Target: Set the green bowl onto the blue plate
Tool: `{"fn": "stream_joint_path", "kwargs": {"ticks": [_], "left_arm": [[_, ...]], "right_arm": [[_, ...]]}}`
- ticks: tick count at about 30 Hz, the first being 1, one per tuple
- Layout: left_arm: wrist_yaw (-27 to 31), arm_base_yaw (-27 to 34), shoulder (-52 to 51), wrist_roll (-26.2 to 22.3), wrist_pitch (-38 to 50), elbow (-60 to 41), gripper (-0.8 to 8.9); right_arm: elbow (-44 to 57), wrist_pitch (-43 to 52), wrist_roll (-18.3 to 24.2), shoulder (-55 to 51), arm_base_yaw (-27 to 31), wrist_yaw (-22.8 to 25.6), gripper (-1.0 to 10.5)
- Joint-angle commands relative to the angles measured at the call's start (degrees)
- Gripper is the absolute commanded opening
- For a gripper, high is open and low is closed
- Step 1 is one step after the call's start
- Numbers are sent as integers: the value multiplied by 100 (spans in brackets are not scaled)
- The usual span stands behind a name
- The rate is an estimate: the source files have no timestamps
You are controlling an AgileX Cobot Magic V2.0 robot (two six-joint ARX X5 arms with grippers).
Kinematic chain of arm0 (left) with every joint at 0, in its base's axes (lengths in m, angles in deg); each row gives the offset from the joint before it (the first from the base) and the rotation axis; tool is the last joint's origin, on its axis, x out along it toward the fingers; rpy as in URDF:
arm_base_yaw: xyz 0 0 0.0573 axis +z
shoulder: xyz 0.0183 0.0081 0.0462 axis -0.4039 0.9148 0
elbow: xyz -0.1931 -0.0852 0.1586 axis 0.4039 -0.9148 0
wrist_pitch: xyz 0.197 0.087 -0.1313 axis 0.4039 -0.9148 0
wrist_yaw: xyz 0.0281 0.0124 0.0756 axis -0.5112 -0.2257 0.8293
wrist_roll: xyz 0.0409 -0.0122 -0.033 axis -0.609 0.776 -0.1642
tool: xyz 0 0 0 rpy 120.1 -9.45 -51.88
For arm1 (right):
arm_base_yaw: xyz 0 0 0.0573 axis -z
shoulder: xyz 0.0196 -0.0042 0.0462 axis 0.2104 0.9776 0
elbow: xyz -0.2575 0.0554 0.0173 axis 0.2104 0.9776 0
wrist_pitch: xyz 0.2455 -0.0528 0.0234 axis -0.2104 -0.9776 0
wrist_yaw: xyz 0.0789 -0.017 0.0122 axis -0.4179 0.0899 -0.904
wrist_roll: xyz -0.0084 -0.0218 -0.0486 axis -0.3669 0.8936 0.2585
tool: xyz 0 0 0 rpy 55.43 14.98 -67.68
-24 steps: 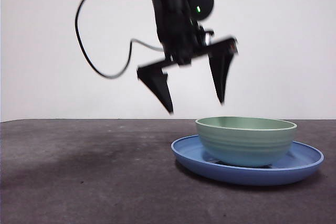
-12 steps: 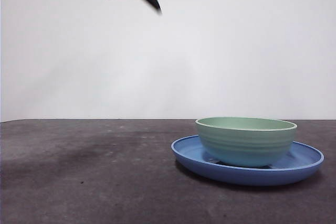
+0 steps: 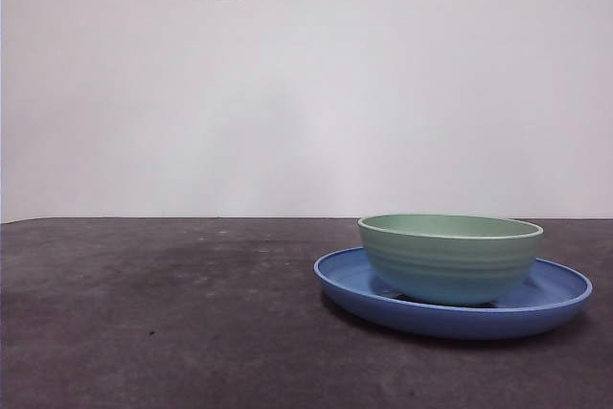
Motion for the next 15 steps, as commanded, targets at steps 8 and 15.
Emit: {"fn": "stream_joint_path", "kwargs": {"ticks": [8, 15], "left_arm": [[-13, -24, -2673, -494, 57, -2288, 598], [-9, -22, -4452, -146, 1646, -4450, 598]], "right_arm": [[-105, 59, 48, 24, -20, -11, 586], [-105, 59, 48, 24, -20, -11, 586]]}}
